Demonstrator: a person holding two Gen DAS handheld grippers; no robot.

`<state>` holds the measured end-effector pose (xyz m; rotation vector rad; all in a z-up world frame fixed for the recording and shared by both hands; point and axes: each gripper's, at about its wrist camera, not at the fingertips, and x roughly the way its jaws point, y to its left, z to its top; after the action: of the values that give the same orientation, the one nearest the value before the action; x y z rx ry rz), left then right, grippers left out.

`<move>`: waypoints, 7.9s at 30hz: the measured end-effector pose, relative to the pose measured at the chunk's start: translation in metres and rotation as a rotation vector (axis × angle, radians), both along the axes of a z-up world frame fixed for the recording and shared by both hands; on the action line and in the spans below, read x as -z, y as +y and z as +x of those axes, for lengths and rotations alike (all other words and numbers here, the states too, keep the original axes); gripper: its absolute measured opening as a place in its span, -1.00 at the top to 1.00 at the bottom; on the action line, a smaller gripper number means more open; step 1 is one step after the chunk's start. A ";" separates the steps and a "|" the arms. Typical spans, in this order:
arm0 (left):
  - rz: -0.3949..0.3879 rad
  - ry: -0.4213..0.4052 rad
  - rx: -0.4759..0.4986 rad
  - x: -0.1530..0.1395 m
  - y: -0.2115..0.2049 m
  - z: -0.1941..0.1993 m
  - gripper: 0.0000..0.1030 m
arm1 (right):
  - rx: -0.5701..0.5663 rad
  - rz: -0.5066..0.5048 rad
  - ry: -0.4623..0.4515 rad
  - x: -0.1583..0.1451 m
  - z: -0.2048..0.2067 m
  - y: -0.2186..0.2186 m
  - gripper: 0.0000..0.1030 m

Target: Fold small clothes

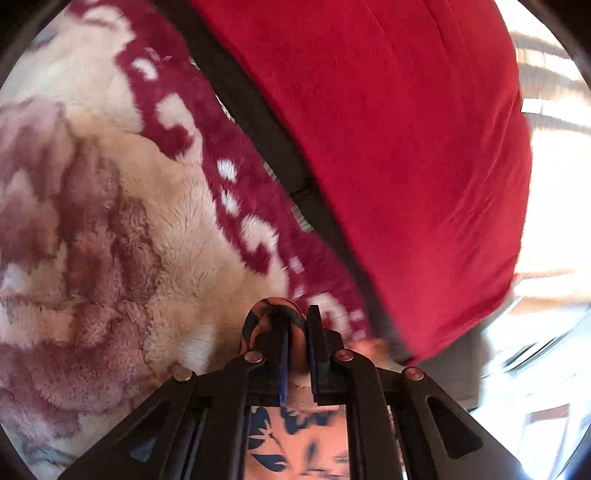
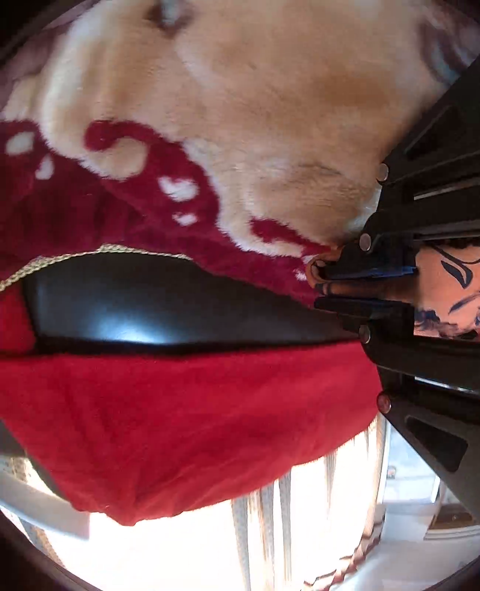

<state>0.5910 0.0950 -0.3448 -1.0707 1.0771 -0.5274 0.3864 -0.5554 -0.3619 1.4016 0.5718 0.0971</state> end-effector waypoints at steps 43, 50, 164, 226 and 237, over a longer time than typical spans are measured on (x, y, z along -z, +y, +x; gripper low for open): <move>-0.030 -0.389 -0.234 -0.059 -0.030 -0.203 0.50 | 0.019 -0.515 -0.259 -0.080 -0.139 0.167 0.70; 0.051 -0.131 -0.185 -0.011 -0.030 -0.193 0.42 | -0.047 -0.390 0.008 -0.025 -0.130 0.156 0.70; 1.170 -0.395 0.040 -0.091 -0.140 -0.261 -0.89 | -0.247 -0.868 0.239 -0.100 -0.112 0.208 0.59; 1.129 -0.380 -0.038 -0.099 -0.114 -0.277 -1.00 | -0.315 -0.939 0.071 -0.112 -0.151 0.248 0.27; 1.147 -0.409 0.015 -0.092 -0.126 -0.276 -1.00 | -0.354 -1.089 0.169 -0.085 -0.128 0.272 -0.20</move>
<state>0.3153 -0.0312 -0.2531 0.0599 0.8079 -0.0632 0.2589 -0.2838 -0.2766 0.2448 0.8343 -0.0530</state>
